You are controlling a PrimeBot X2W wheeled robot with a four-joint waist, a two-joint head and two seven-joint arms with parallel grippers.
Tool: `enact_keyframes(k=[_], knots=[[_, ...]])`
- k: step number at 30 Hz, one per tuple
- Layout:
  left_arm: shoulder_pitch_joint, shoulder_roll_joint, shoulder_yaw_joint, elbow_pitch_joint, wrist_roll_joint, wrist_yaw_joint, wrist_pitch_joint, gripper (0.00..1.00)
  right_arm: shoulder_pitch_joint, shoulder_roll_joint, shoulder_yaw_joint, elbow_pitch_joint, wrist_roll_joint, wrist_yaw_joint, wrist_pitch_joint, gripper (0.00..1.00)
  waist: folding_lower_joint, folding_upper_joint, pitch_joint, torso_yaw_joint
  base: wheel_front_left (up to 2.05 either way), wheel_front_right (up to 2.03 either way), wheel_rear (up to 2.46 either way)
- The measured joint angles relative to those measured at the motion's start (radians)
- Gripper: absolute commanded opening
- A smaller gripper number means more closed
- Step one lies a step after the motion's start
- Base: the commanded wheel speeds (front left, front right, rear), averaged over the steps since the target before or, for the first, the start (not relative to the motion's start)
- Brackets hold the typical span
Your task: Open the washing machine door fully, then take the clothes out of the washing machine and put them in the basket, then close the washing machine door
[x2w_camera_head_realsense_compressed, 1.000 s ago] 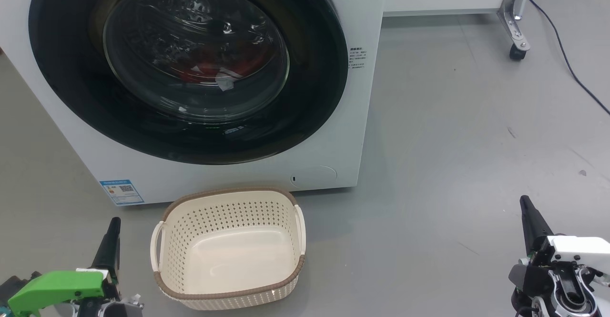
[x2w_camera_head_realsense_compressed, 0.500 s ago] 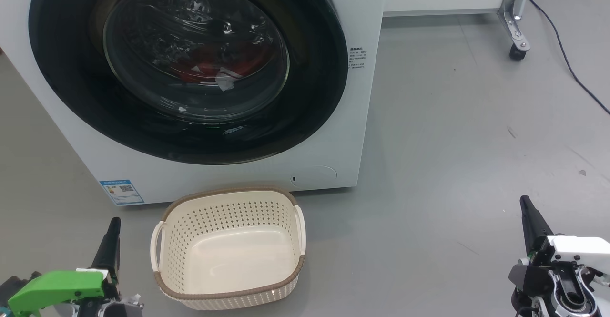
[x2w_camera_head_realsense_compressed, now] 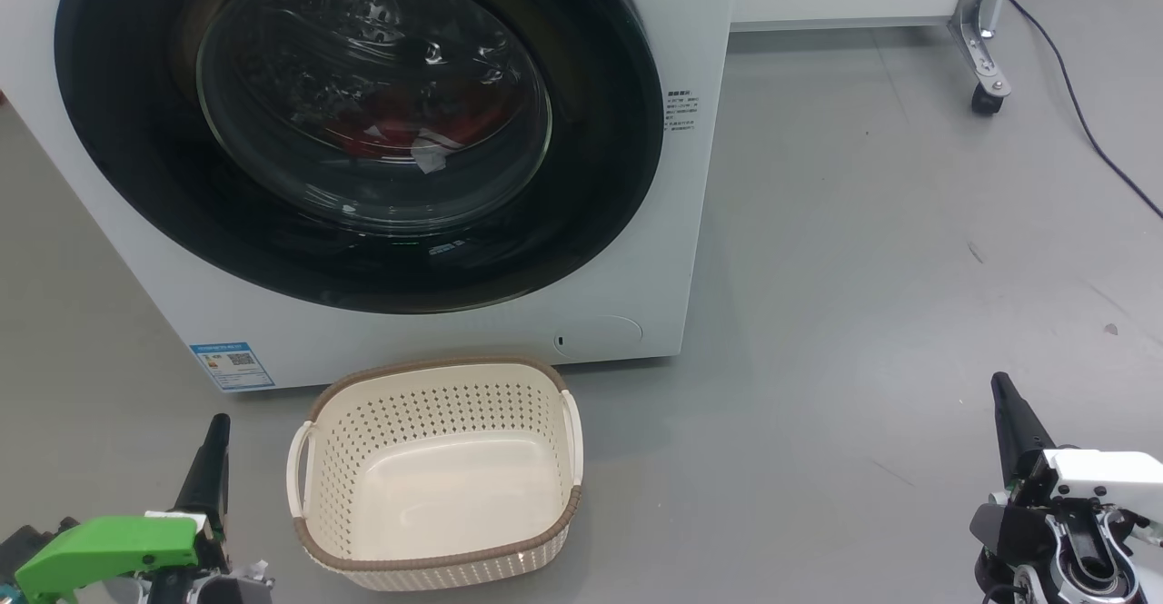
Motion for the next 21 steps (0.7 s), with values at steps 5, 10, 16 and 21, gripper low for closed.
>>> enact_keyframes(k=[5,10,16,21], knots=[[0.0,0.0,0.0,0.0,0.0,0.0,0.0,0.0,0.0,0.0,0.0,0.0,0.0,0.0,0.0,0.0,0.0,0.0,0.0,0.0,0.0,0.0,0.0],[0.0,0.0,0.0,0.0,0.0,0.0,0.0,0.0,0.0,0.0,0.0,0.0,0.0,0.0,0.0,0.0,0.0,0.0,0.0,0.0,0.0,0.0,0.0],[0.0,0.0,0.0,0.0,0.0,0.0,0.0,0.0,0.0,0.0,0.0,0.0,0.0,0.0,0.0,0.0,0.0,0.0,0.0,0.0,0.0,0.0,0.0],[0.0,0.0,0.0,0.0,0.0,0.0,0.0,0.0,0.0,0.0,0.0,0.0,0.0,0.0,0.0,0.0,0.0,0.0,0.0,0.0,0.0,0.0,0.0]])
